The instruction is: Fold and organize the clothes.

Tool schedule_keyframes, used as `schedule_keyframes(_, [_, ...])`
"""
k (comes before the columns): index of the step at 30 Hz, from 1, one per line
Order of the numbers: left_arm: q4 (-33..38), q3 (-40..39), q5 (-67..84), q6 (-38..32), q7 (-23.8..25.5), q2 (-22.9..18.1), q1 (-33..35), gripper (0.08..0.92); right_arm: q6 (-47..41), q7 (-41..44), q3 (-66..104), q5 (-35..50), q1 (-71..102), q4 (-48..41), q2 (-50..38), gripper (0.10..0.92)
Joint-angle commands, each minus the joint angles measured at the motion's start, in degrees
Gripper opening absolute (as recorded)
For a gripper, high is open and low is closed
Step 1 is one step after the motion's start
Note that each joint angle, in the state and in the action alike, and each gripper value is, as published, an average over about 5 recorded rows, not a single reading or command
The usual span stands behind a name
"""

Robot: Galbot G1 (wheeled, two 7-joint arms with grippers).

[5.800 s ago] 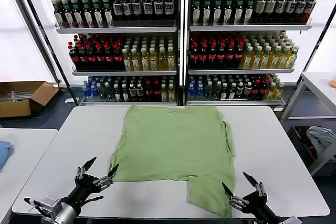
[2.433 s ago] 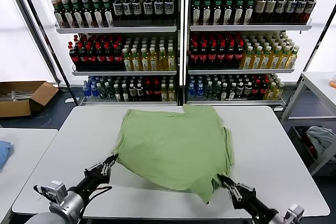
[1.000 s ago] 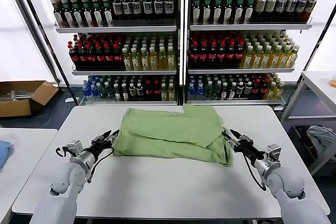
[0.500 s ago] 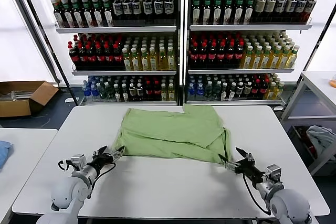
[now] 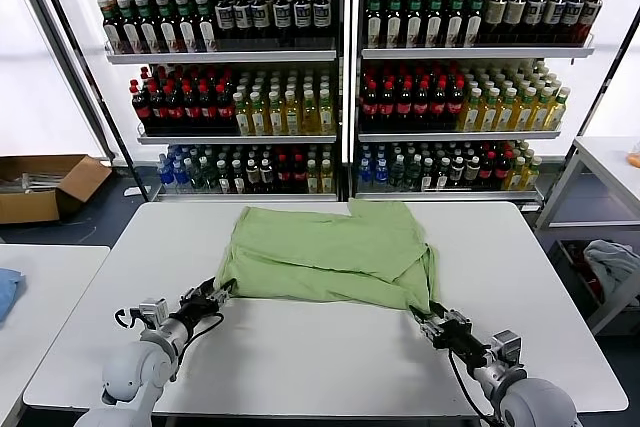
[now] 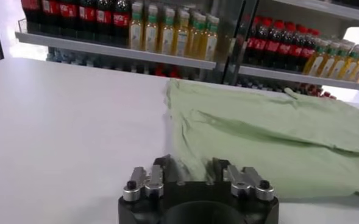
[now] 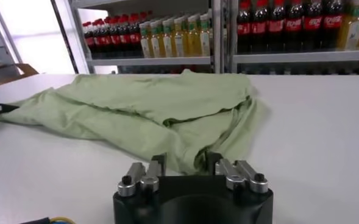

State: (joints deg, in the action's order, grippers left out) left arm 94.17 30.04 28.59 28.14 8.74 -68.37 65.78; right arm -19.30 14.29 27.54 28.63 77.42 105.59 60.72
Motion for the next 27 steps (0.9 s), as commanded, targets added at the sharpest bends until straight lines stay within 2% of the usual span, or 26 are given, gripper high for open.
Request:
schedule_keyframes(1, [-0.04, -0.03, -0.48, -0.14, 1.33, 1.16, 1.06, 0.343, -0.26, 0.05, -0.22, 0.55, 0.26, -0.21, -0.31, 0.246])
schedule_keyframes(6, [2.62, 0.56, -0.50, 0.07, 1.95, 3.28, 3.23, 0.205, -0.32, 0.69, 0.64, 2.01, 1.62, 0.57, -3.46, 0.121])
schedule_keyframes(11, [6.40, 1.88, -0.48, 0.36, 2.24, 4.92, 6.43, 0.100, -0.12, 1.25, 1.83, 3.42, 2.99, 1.33, -5.55, 0.106])
schedule_keyframes(19, [14.89, 4.28, -0.47, 1.46, 1.48, 5.08, 14.75, 0.093, -0.24, 1.98, 4.59, 4.78, 8.57, 5.69, -8.21, 0.106])
schedule_keyframes(27, [24.55, 6.94, -0.45, 3.33, -1.48, 0.95, 23.76, 0.093, -0.30, 3.25, 8.94, 4.76, 18.85, 12.75, -9.33, 0.106])
